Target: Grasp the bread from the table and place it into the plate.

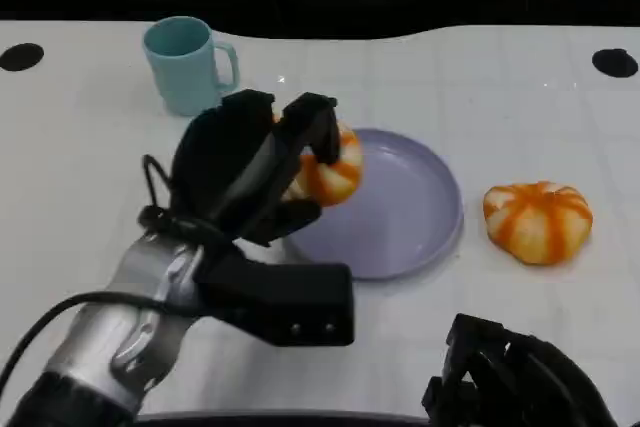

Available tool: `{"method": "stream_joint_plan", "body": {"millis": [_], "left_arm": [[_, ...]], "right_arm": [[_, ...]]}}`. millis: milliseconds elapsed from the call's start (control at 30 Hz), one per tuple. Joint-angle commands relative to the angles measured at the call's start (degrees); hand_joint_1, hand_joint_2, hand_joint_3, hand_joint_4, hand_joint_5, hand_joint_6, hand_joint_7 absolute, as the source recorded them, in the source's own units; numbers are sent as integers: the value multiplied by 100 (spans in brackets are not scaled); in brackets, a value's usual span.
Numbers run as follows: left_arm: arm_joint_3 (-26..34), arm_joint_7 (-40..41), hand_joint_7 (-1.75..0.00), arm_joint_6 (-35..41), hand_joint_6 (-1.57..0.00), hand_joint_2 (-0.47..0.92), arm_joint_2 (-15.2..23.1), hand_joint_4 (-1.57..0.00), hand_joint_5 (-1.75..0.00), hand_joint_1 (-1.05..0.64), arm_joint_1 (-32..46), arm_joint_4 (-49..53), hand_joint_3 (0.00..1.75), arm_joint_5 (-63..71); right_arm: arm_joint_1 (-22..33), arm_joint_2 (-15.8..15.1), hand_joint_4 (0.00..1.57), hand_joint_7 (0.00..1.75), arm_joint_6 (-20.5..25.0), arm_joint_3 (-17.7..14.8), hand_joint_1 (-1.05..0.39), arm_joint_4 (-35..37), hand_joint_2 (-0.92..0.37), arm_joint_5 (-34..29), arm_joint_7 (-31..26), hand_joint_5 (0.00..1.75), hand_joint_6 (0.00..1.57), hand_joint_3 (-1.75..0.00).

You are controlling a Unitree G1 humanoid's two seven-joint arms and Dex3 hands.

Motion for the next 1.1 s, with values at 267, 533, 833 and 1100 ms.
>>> {"method": "stream_joint_plan", "body": {"millis": [267, 533, 833, 1100], "left_arm": [[-270, 285, -175, -444, -72, 43, -655, -94, -175, -15, -1037, 2002, 111, -279], [-522, 584, -161, -703, -71, 61, -848, -86, -175, -17, -1558, 3159, 73, -270], [-932, 23, -28, -172, -73, 90, -788, -61, -114, -36, -1747, 3175, 7, 51], [-1105, -1173, 0, 489, -38, 92, -555, -47, -24, -68, -1656, 2427, 14, 165]], "right_arm": [[74, -74, 85, 137, -28, -38, -72, -55, -92, 39, 40, 160, 77, -22], [103, -43, 85, 137, -104, 9, -71, -32, -92, 27, 87, 161, 77, -24], [141, -49, 86, 136, -96, 25, -72, -98, -92, 27, 66, 159, 78, -22], [142, -50, 86, 136, -91, 29, -71, -99, -92, 29, 57, 159, 79, -24]]}}
